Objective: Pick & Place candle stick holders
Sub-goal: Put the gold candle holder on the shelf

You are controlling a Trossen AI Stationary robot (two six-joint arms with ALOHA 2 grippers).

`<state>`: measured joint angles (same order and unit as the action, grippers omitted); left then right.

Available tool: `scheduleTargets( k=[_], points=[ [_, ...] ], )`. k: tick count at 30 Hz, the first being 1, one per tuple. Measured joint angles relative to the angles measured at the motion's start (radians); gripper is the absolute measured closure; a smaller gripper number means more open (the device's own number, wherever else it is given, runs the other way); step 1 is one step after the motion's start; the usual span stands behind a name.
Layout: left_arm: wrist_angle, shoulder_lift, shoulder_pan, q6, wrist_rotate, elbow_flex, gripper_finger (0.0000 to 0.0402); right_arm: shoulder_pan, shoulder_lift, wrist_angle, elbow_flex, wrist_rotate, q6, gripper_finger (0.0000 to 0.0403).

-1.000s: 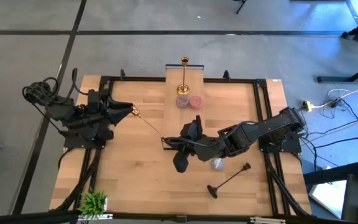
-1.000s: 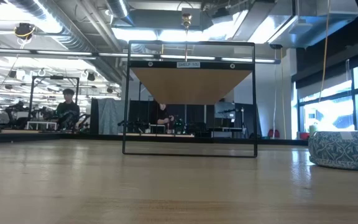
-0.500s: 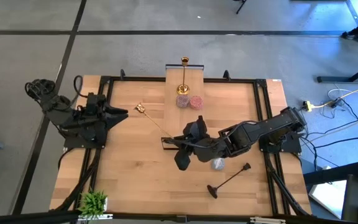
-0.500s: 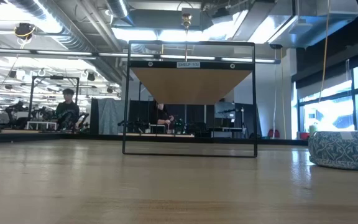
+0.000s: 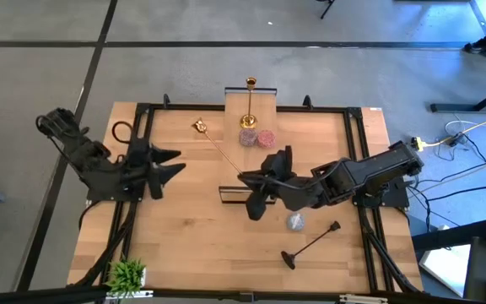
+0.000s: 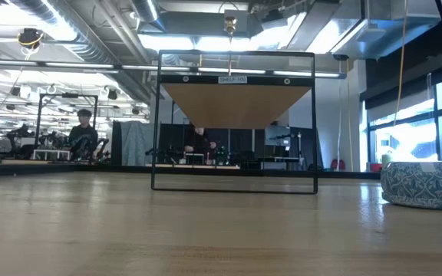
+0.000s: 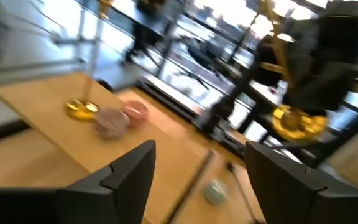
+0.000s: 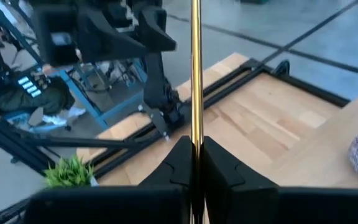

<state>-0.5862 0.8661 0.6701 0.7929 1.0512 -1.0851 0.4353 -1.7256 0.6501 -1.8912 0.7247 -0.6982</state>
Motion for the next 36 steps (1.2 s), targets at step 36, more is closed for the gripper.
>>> scheduleTargets(
  k=[36],
  points=[
    [0.134,0.211,-0.211,-0.038,-0.251,0.001,0.0207,-0.031,0.202,-0.682,0.426,-0.352,0.283,0.0387]
  ],
)
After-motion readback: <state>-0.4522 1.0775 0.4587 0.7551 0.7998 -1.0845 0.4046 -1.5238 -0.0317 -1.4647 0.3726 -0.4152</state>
